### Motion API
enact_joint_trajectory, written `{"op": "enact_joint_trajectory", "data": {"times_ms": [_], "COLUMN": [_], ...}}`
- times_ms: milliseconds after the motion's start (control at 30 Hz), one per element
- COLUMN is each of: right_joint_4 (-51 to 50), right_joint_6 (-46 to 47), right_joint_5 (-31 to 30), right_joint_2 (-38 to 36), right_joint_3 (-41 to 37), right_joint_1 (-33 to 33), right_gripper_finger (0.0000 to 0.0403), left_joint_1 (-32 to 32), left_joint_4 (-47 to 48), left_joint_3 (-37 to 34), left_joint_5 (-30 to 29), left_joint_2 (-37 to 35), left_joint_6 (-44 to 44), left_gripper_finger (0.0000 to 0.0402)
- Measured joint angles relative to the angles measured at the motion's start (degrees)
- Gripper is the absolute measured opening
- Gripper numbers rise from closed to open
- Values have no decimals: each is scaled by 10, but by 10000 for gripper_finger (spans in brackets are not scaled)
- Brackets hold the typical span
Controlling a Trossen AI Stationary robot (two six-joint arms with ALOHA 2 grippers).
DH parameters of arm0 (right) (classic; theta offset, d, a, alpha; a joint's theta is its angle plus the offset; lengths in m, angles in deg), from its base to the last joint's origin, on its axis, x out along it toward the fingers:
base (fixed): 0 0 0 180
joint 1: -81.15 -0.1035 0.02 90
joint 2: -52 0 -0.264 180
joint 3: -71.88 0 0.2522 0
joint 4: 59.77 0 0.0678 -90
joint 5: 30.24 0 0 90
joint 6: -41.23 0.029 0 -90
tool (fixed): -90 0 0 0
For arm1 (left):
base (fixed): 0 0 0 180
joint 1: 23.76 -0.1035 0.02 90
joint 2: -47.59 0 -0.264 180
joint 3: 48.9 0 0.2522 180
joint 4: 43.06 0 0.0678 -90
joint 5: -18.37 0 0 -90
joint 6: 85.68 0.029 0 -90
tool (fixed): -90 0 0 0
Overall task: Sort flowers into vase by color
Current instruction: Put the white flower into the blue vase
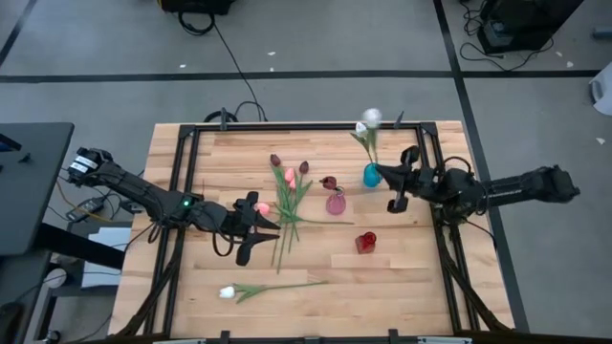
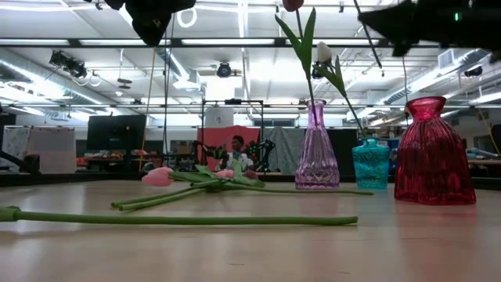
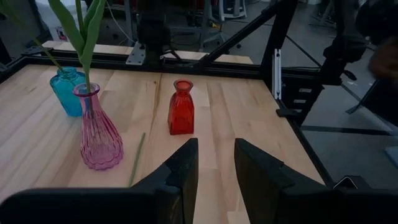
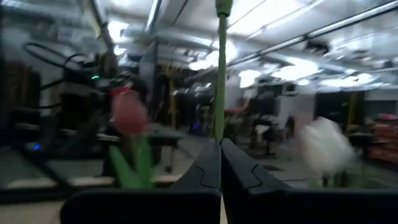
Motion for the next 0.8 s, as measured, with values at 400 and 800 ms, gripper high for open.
{"op": "enact_joint_trajectory", "data": {"times_ms": [400,800], "right_joint_4": [105,102], "right_joint_6": [48,92], "right_joint_5": [63,145], "right_joint_2": [47,134], "right_joint_3": [-74,-74], "right_joint_1": [140,248], "right_gripper_finger": [5,5], "left_joint_1": [-1,-1], "left_joint_4": [2,17], "left_joint_3": [0,0], "left_joint_5": [-9,-10], "left_joint_2": [0,0], "left_joint_6": [0,0], "left_gripper_finger": [110,110]}}
